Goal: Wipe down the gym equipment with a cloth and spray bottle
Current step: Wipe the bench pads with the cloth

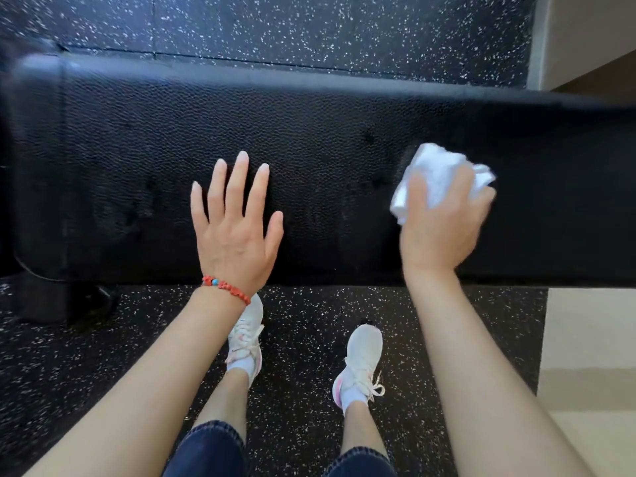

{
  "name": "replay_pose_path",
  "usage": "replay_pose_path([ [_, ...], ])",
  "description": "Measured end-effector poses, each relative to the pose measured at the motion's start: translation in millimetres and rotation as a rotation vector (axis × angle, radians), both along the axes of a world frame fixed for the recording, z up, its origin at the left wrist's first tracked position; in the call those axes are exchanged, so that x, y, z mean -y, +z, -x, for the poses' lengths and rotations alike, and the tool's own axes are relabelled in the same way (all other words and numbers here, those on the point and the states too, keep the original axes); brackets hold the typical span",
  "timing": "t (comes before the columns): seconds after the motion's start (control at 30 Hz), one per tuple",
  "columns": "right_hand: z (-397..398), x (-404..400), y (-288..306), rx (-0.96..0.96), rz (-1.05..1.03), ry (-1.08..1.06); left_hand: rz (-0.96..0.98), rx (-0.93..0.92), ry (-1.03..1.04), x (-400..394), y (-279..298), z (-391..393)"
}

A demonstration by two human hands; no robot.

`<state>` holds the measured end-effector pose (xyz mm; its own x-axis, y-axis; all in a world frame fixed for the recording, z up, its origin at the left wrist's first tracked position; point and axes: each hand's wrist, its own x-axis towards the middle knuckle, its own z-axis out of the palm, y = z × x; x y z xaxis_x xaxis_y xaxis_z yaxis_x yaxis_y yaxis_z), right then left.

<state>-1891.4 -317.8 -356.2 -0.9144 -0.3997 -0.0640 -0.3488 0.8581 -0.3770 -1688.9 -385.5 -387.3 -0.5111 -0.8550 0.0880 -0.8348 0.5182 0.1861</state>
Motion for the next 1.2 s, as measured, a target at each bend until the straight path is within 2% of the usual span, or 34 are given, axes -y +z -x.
replay_pose_path([
  [0.13,-47.3,28.0,-4.6,-0.139,0.019,0.425,0.006,-0.008,-0.01,2.0,2.1,-1.4],
  [0.2,-39.8,29.6,-5.9,-0.175,0.02,0.543,0.005,-0.024,-0.033,5.3,5.2,-3.5],
  [0.27,-21.3,30.2,-2.5,-0.131,0.027,0.467,0.013,-0.033,-0.05,14.4,9.0,-8.8],
  [0.33,1.5,37.1,-1.1,-0.033,0.016,0.222,0.025,-0.038,-0.05,28.0,10.8,-17.7],
  [0.4,11.3,48.5,-2.6,-0.042,-0.008,0.034,0.039,-0.026,-0.045,44.9,9.4,-28.4],
  [0.47,0.5,61.2,-0.5,-0.045,-0.035,-0.034,0.033,-0.012,-0.045,56.6,5.3,-34.9],
  [0.53,-32.5,81.5,-3.6,-0.057,-0.019,0.058,0.017,-0.007,-0.05,62.2,1.5,-38.7],
  [0.63,-86.8,113.6,-7.7,-0.167,0.059,0.358,0.02,-0.007,-0.053,62.2,-0.5,-39.1],
  [0.77,-80.0,117.4,-6.2,-0.159,0.088,0.558,0.012,-0.021,-0.068,63.8,0.1,-40.0],
  [0.83,-49.9,111.9,-8.4,-0.227,-0.019,0.492,0.011,-0.019,-0.064,63.4,-0.2,-39.9],
  [0.87,-32.8,110.4,-9.4,-0.197,-0.088,0.407,0.011,-0.015,-0.063,62.8,-0.3,-39.3],
  [0.97,-9.5,111.6,-6.3,-0.103,-0.06,0.047,0.015,-0.01,-0.058,62.5,-0.7,-39.3],
  [1.0,-16.2,117.8,-3.5,-0.084,-0.044,0.003,0.017,-0.012,-0.061,62.7,-0.8,-39.0],
  [1.03,-29.7,126.1,-0.4,-0.075,-0.036,0.037,0.016,-0.013,-0.064,62.9,-0.7,-38.8],
  [1.13,-77.4,146.4,-4.1,-0.142,0.051,0.395,0.016,-0.014,-0.058,62.8,-0.1,-39.4],
  [1.2,-87.9,146.0,-6.0,-0.11,0.043,0.532,0.021,-0.015,-0.059,62.7,1.5,-39.8],
])
